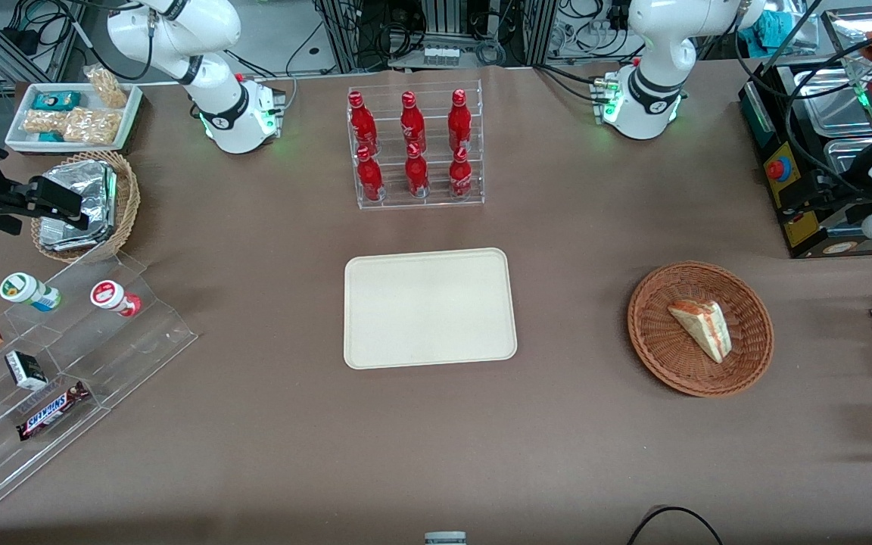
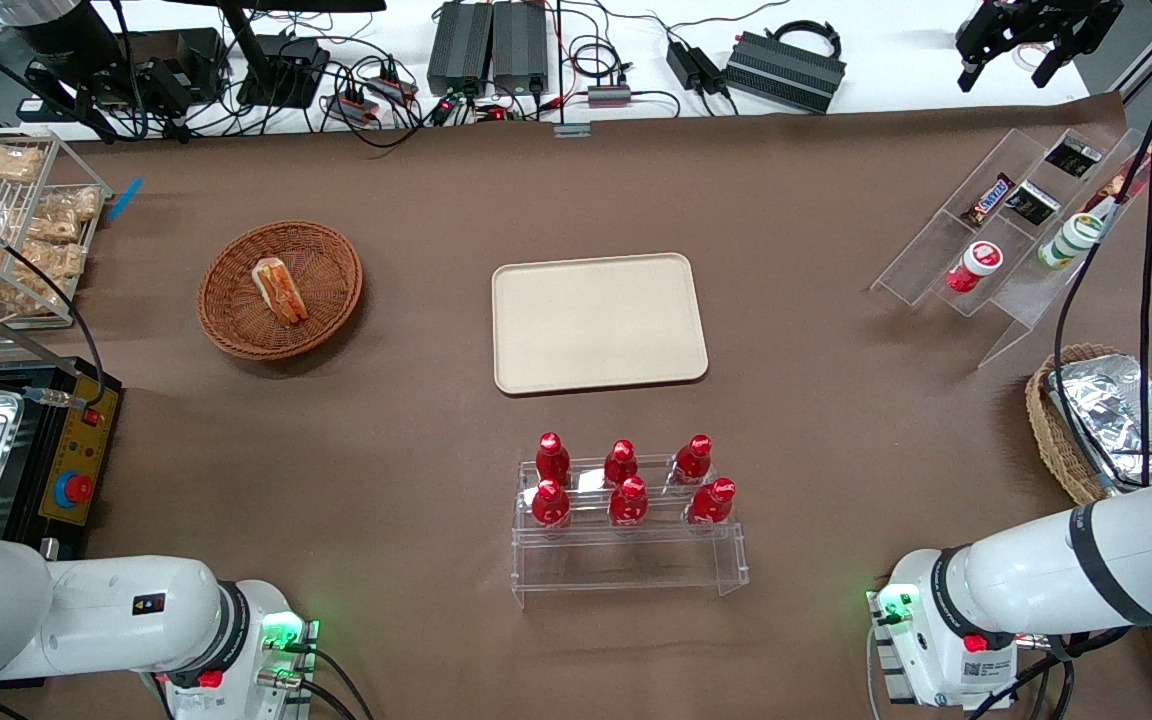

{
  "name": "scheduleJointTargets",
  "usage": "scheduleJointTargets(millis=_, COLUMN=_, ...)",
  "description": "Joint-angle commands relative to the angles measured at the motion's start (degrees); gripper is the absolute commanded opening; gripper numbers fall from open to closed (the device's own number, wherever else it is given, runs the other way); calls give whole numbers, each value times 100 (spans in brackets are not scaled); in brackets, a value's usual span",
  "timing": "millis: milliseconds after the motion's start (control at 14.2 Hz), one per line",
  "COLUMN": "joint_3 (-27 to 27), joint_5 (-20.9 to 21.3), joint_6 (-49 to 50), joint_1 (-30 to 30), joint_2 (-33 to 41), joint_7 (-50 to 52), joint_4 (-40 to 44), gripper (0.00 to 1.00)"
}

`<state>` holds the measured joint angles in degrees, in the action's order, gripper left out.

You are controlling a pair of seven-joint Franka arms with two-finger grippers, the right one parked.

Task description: Place sandwich from basket to tray

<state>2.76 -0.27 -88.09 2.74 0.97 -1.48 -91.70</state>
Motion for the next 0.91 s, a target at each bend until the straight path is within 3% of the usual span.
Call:
scheduleJointTargets(millis=0, joint_3=14, joint_5=-44, joint_6=20, joint_1=16, joint_2=-35, joint_7=-98, joint_4=135, gripper=100)
scheduleJointTargets(millis=842, joint_3=23, joint_5=0, joint_6=46, joint_1=7, joint_2=-62, joint_7=-37, joint_4=91, gripper=100)
